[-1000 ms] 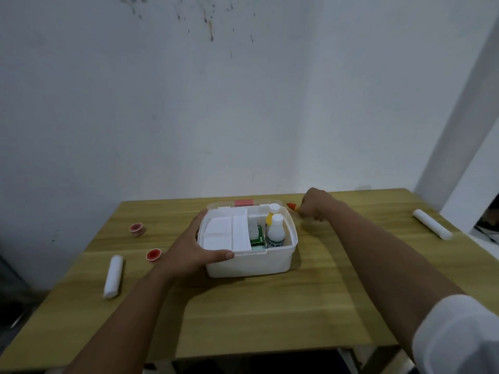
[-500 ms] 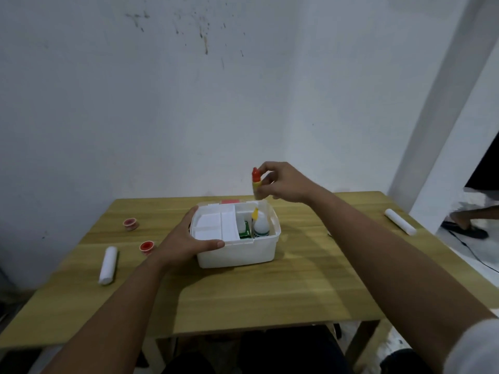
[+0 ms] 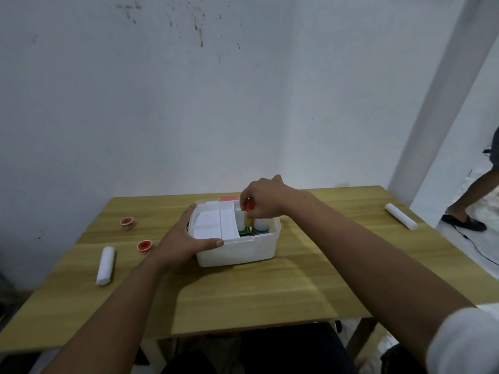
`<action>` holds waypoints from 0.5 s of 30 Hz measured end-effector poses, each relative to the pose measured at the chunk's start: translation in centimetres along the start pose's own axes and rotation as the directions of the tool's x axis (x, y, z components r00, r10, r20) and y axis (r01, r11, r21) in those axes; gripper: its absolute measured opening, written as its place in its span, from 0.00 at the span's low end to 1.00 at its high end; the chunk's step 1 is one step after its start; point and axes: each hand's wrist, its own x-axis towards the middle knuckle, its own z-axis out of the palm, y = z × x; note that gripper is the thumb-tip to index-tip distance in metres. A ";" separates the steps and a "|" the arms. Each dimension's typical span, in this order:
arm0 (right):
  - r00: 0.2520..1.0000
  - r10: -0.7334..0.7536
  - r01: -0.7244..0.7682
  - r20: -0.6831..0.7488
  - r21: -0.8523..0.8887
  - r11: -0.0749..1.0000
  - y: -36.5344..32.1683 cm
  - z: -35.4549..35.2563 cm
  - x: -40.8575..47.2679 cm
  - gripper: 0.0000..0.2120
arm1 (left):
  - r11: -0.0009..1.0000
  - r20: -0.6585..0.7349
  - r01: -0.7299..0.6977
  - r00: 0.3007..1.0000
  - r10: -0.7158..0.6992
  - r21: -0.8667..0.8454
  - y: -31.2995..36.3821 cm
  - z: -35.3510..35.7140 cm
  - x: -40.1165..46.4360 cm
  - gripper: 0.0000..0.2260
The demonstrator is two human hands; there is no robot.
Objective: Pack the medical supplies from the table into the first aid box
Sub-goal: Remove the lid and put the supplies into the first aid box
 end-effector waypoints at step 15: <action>0.987 0.037 -0.014 0.157 -0.141 0.990 -1.4 -0.1 0.8 0.07 | 0.999 0.001 0.003 1.000 -0.003 0.037 0.4 -0.3 -0.3 0.64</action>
